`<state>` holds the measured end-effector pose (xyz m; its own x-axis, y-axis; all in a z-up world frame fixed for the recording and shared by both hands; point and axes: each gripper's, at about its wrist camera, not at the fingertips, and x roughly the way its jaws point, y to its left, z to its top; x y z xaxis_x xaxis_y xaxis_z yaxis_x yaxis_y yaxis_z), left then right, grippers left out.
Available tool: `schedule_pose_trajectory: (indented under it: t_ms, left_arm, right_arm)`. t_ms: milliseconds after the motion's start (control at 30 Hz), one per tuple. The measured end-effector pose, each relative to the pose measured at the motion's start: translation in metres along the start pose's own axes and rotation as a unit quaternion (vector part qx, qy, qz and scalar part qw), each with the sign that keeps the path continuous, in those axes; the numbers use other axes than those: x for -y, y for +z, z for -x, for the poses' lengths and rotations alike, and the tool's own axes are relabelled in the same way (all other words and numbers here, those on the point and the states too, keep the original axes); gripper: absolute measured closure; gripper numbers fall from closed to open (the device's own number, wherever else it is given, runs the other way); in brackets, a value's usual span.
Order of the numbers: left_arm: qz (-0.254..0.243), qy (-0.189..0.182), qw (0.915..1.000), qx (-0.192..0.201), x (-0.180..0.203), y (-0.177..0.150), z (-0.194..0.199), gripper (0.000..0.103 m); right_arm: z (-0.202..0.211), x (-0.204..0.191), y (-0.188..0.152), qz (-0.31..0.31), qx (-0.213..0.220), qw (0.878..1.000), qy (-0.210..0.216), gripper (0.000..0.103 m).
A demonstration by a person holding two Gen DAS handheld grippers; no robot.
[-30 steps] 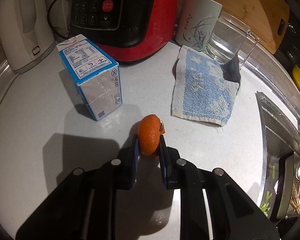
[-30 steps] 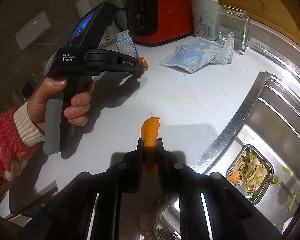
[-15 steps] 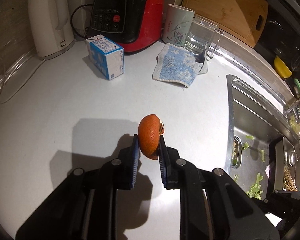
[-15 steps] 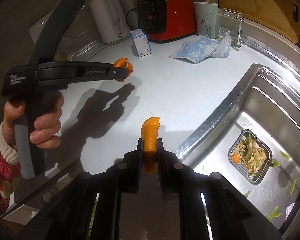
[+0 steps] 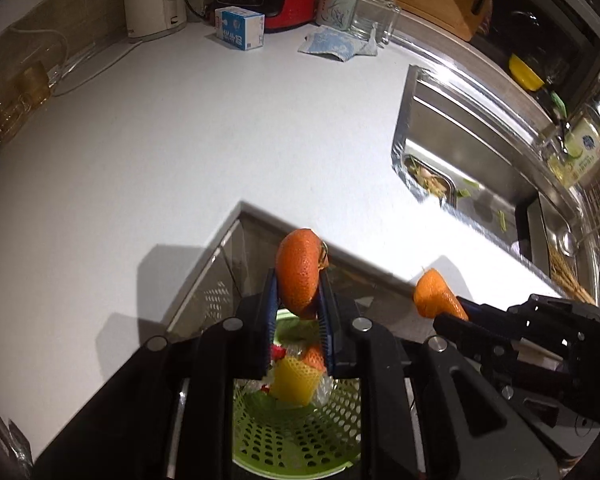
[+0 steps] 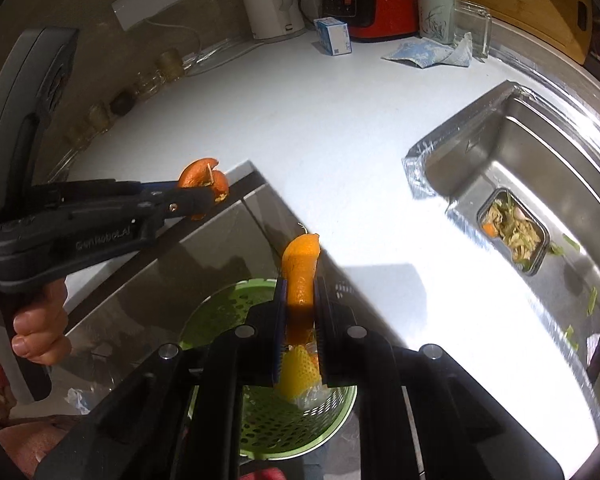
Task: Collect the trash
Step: 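Carry peel and mandarin over the green basket and open both tools to drop them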
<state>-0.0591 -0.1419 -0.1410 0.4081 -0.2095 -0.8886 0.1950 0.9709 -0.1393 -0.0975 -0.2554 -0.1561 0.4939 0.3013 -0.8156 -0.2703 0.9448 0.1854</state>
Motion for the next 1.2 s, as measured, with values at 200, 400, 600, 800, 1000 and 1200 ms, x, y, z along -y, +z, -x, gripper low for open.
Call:
schedule_pose_trajectory:
  t_ms: [200,400,600,800,1000,1200]
  left_arm:
    - [-0.038,-0.023,0.9987,-0.026,-0.005,-0.060,0.012,0.084]
    - [-0.073,-0.031,0.9960,-0.042,-0.006,-0.101,0.016,0.084]
    - [-0.086,-0.038,0.9945,-0.046,-0.004,-0.118,0.017,0.085]
    - [-0.095,-0.035,0.9931,-0.059,-0.003,-0.121,0.009,0.076]
    - [-0.098,-0.029,0.9934,-0.052,-0.007,-0.122,0.014,0.027]
    - [-0.080,-0.023,0.9957,-0.040,-0.019,-0.115,0.028,0.016]
  right_arm:
    - [0.015,-0.030,-0.050,-0.058,0.004,0.998,-0.021,0.089]
    - [0.024,-0.046,-0.088,-0.108,0.005,0.993,-0.042,0.089]
    - [0.029,-0.056,-0.105,-0.120,0.007,0.991,-0.057,0.089]
    - [0.030,-0.065,-0.106,-0.114,0.005,0.991,-0.065,0.089]
    - [0.027,-0.069,-0.103,-0.103,0.001,0.992,-0.068,0.088]
    - [0.027,-0.072,-0.101,-0.096,0.000,0.993,-0.070,0.088]
